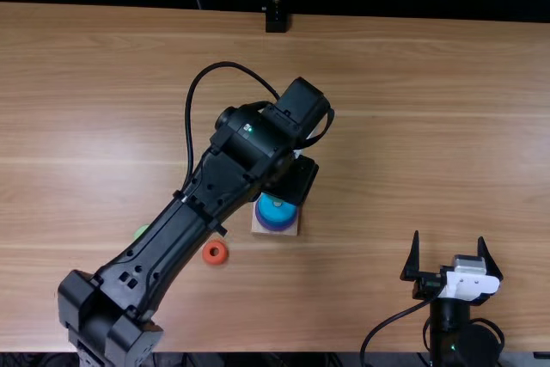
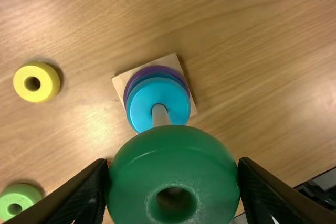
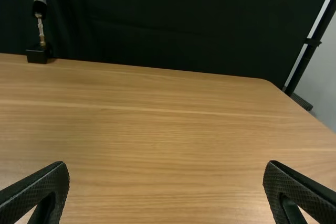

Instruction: Build the Hanoi tower: stack the rings onto the peg from bottom to top in this color order: purple, dark blue, light blue, dark green, light green, yellow, orange.

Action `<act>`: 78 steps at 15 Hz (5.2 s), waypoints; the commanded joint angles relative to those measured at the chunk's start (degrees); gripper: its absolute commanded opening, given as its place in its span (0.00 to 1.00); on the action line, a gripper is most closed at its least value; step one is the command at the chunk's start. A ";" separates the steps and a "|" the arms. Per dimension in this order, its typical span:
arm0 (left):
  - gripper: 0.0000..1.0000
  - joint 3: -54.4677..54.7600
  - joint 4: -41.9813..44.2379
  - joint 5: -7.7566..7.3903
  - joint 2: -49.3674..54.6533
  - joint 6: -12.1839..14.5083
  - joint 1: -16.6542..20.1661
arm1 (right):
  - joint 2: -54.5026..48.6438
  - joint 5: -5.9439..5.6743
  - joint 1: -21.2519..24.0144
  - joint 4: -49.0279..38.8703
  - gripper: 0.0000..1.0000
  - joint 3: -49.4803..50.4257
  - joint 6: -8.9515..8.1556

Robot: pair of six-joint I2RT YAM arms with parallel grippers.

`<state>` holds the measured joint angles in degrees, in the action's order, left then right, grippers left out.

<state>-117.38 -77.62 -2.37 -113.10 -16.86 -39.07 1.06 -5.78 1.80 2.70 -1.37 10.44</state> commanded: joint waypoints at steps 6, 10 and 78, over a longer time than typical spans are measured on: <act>0.48 -1.71 0.21 -1.21 -2.65 -0.86 -1.10 | -1.06 0.30 0.22 -0.11 1.00 0.49 0.00; 1.00 -1.80 0.21 -1.32 -2.30 -0.96 -0.39 | -1.06 0.30 0.22 -0.11 1.00 0.49 0.00; 0.00 53.66 28.58 7.96 20.29 10.75 27.38 | -1.06 0.30 0.22 -0.11 1.00 0.49 0.00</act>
<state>-62.17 -49.06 5.23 -92.66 -4.16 -10.94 1.06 -5.76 1.80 2.79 -1.37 10.44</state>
